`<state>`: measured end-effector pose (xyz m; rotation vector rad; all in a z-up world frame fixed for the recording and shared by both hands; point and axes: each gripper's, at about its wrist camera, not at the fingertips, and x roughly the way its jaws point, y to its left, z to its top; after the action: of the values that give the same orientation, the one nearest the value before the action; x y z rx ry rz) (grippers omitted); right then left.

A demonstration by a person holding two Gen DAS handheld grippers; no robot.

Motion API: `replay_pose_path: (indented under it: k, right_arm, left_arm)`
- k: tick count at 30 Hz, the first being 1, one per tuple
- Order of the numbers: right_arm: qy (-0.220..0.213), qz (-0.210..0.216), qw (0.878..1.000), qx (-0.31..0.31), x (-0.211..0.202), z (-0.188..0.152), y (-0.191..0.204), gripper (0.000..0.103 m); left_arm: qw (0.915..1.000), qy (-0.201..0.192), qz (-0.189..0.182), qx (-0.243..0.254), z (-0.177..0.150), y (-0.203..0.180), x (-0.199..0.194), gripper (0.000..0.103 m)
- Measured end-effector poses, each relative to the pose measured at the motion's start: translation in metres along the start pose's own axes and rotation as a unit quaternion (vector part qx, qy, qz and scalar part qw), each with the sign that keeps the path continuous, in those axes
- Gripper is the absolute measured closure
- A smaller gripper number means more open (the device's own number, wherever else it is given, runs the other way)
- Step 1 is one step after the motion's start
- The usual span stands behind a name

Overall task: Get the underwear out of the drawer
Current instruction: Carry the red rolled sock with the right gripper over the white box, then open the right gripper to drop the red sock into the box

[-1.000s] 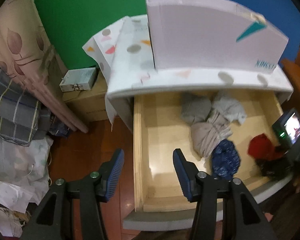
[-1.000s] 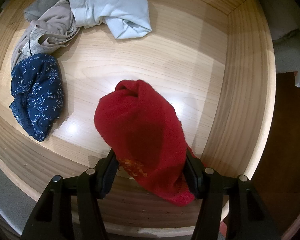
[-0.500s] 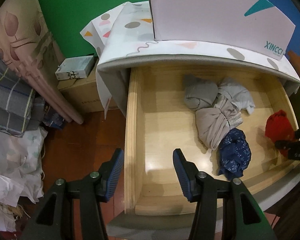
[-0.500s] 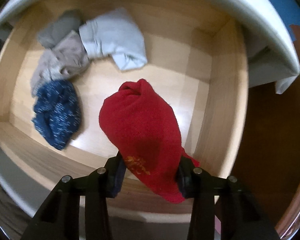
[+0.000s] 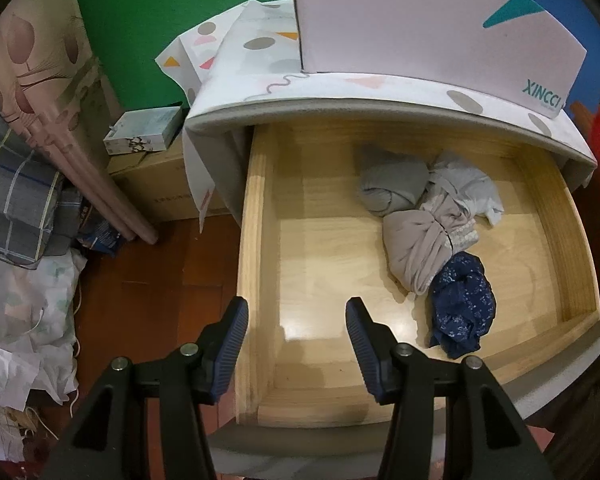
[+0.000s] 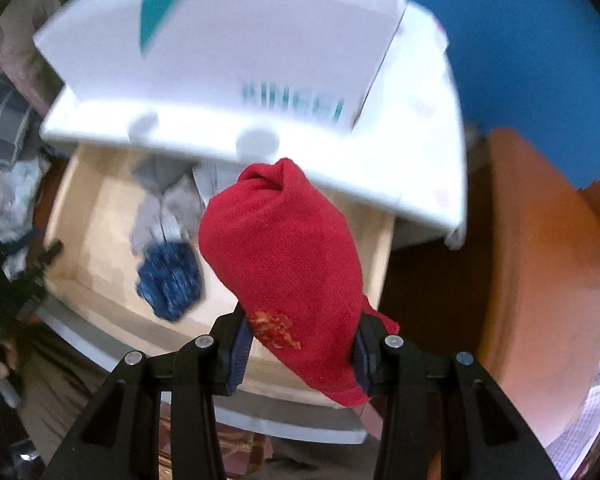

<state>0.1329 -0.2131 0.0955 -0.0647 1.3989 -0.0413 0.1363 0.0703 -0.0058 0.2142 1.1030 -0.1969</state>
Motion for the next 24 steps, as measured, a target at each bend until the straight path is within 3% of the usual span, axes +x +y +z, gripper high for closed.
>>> replay_pose_path:
  k: [6,10,19,24]
  right_arm:
    - [-0.054,-0.004,0.998,0.009,-0.067,0.051,-0.006,0.064]
    - [-0.077,-0.006,0.997,0.011,-0.089,0.091,0.001,0.064]
    - [-0.083,-0.030,0.996,0.002,-0.077,0.168,0.017,0.064]
    - [-0.073,-0.031,0.997,-0.003,-0.056,0.189,0.029,0.064]
  left_arm:
    - [1.0000,-0.001,0.004,-0.004,-0.001,0.001,0.000,0.051]
    - [1.0000,-0.001,0.003,0.002,-0.001,-0.001,0.000,0.051]
    - [0.9999,0.003,-0.008,-0.007,0.000,0.003,0.001,0.051]
    - [0.9999,0.005,-0.012,-0.007,0.000,0.003,0.002,0.051]
